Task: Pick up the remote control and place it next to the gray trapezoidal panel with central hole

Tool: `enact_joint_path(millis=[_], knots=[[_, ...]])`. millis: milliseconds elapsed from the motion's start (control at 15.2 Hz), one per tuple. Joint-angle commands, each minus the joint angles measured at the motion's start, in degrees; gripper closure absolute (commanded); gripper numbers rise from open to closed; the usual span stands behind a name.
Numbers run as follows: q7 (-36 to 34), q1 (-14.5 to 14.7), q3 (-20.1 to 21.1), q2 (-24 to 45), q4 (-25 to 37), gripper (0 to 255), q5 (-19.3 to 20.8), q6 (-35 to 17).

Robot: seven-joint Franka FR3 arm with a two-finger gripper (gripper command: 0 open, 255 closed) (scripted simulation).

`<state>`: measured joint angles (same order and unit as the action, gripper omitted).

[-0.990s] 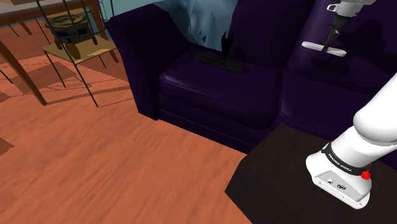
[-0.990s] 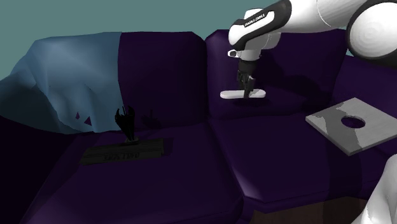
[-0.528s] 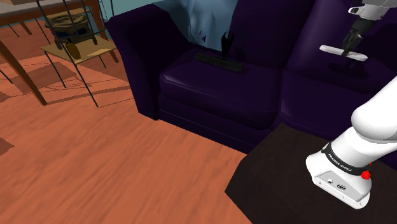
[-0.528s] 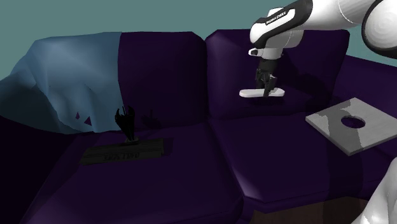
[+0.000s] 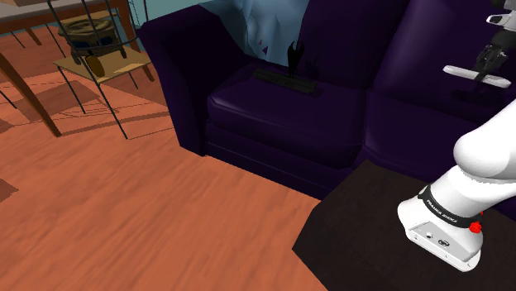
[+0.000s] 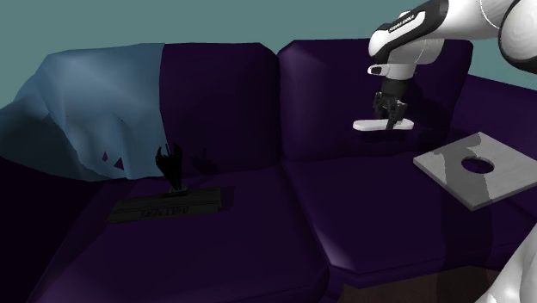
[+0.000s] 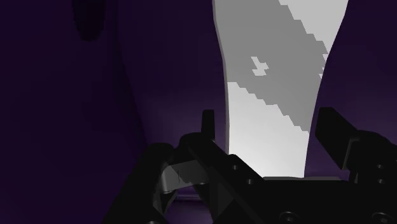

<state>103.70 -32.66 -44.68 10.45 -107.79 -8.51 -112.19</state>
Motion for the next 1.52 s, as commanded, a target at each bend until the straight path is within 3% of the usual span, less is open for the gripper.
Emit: enact_joint_path(millis=[0, 132, 1452], knots=[[3.15, -1.96, -0.93, 0.77, 0.53, 255, -0.55, 0.15], [5.97, -3.87, -1.70, 1.61, 1.27, 255, -1.16, 0.45], [10.88, -6.52, 1.38, 9.66, -5.94, 255, -8.54, -12.32]])
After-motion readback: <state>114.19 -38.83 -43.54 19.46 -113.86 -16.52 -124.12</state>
